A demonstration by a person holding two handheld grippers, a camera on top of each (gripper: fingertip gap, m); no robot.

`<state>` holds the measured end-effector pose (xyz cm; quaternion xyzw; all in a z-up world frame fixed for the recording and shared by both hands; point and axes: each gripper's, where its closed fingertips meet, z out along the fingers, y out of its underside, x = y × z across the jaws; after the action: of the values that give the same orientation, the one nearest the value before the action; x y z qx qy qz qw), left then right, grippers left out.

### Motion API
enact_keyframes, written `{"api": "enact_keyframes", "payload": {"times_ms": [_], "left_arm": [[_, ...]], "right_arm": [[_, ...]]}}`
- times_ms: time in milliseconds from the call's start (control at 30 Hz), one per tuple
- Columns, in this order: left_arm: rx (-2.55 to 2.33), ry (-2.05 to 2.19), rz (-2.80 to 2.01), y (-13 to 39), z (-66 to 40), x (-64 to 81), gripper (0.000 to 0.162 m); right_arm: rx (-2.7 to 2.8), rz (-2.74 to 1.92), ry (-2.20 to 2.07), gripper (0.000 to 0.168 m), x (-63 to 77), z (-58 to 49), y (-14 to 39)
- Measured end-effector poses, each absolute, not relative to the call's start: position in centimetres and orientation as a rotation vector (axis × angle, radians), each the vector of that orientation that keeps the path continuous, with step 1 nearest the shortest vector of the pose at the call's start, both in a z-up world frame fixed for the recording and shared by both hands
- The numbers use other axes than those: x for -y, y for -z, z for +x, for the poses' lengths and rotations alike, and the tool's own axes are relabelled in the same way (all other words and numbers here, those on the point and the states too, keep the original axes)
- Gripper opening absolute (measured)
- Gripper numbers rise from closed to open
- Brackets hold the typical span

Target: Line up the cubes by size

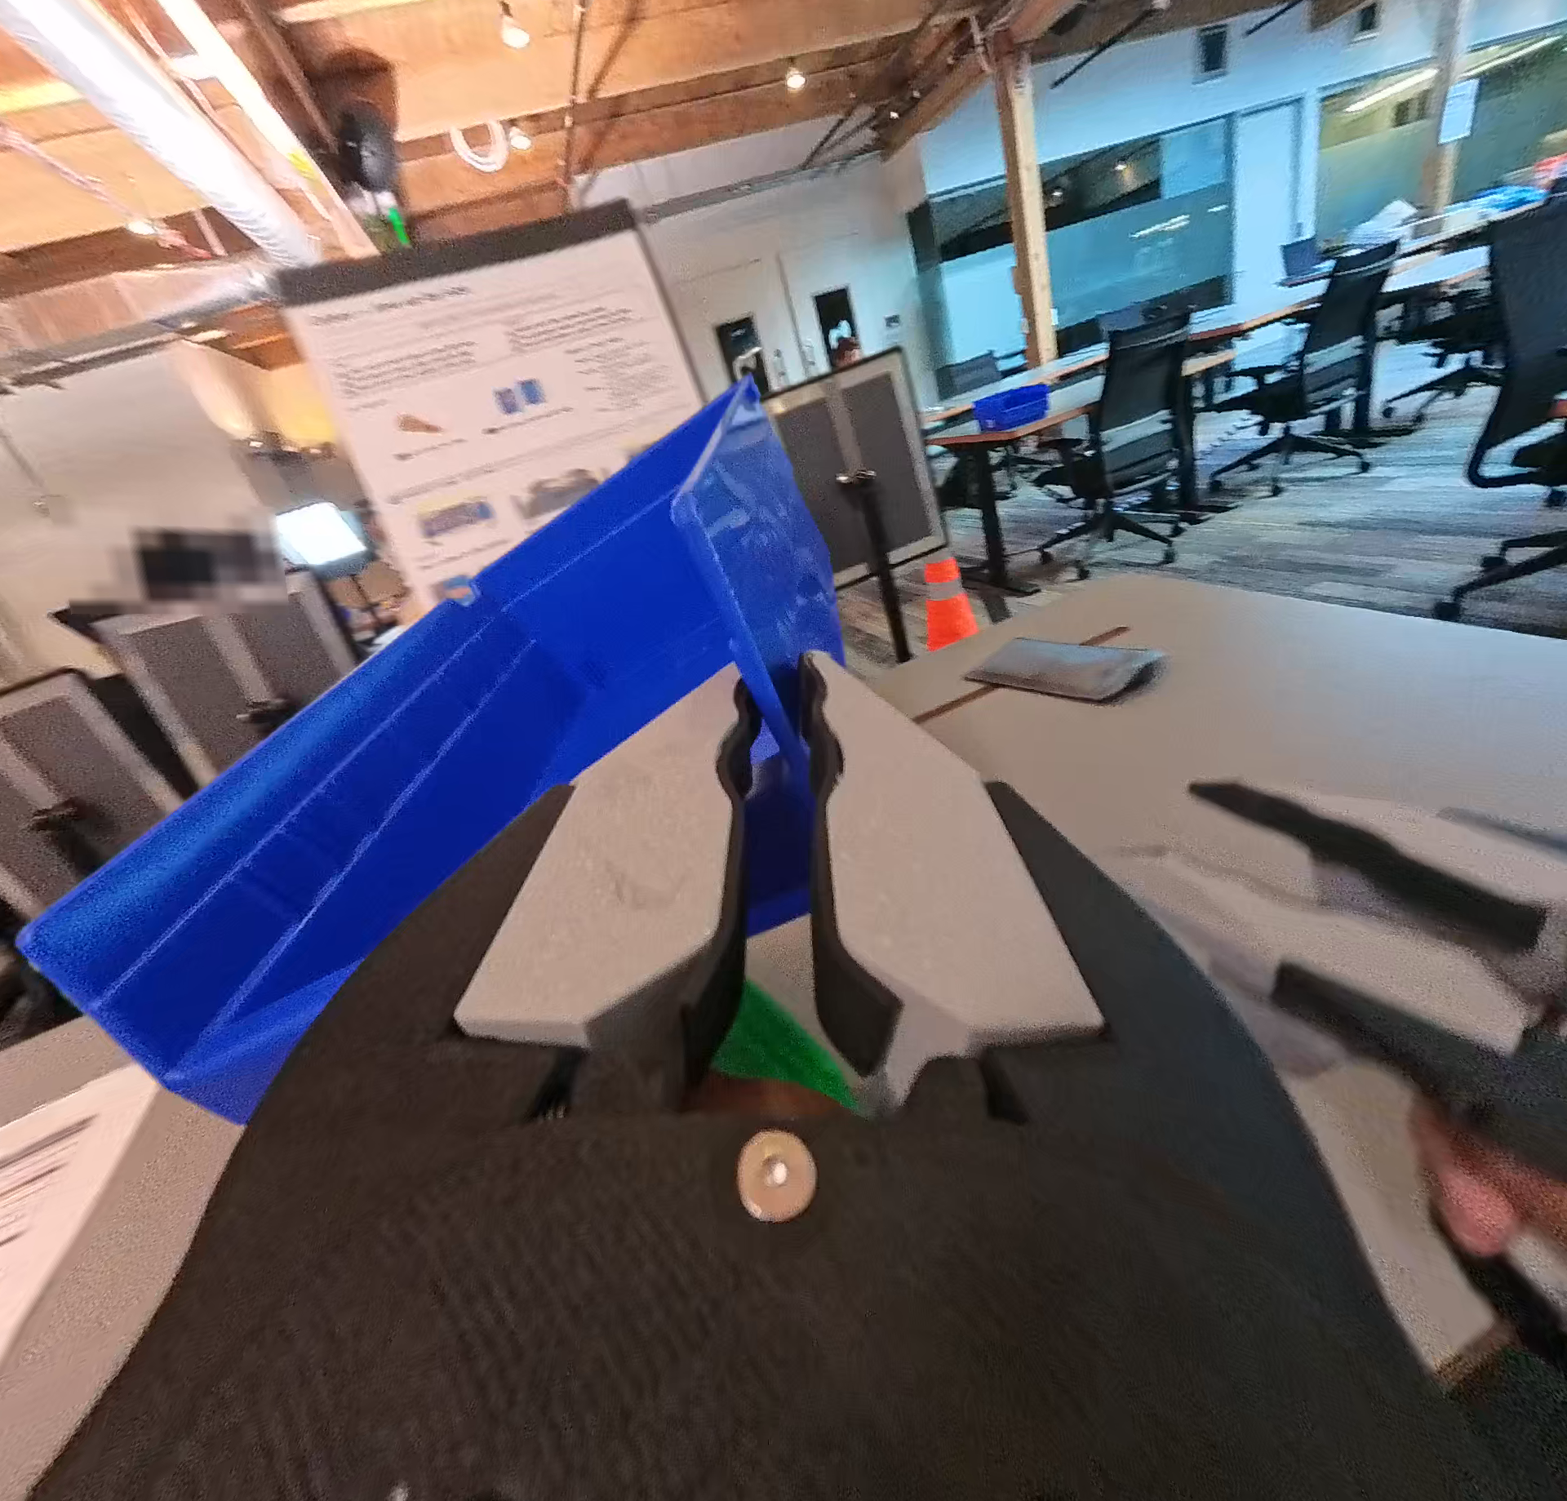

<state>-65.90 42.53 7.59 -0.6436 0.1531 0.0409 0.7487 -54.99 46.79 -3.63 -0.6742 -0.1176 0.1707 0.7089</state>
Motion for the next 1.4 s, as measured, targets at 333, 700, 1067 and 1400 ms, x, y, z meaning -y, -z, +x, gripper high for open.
{"api": "enact_keyframes", "payload": {"times_ms": [333,700,1067,1400], "left_arm": [[-0.519,0.091,-1.556,5.0,-50.1,-48.4,0.005],[-0.750,0.013,-1.654,15.4,-41.7,-49.5,0.021],[-0.720,-0.015,-1.669,14.2,-57.7,-40.8,0.011],[-0.526,-0.399,-1.897,20.6,-78.8,-43.2,0.026]], "right_arm": [[0.099,-1.529,-0.264,0.053,-48.9,-38.0,2.1],[0.206,-1.670,-0.234,0.053,-50.4,-38.1,5.6],[0.609,-1.794,-0.456,0.054,-46.6,-49.7,10.6],[0.691,-2.073,-0.192,0.048,-49.7,-48.4,20.2]]}}
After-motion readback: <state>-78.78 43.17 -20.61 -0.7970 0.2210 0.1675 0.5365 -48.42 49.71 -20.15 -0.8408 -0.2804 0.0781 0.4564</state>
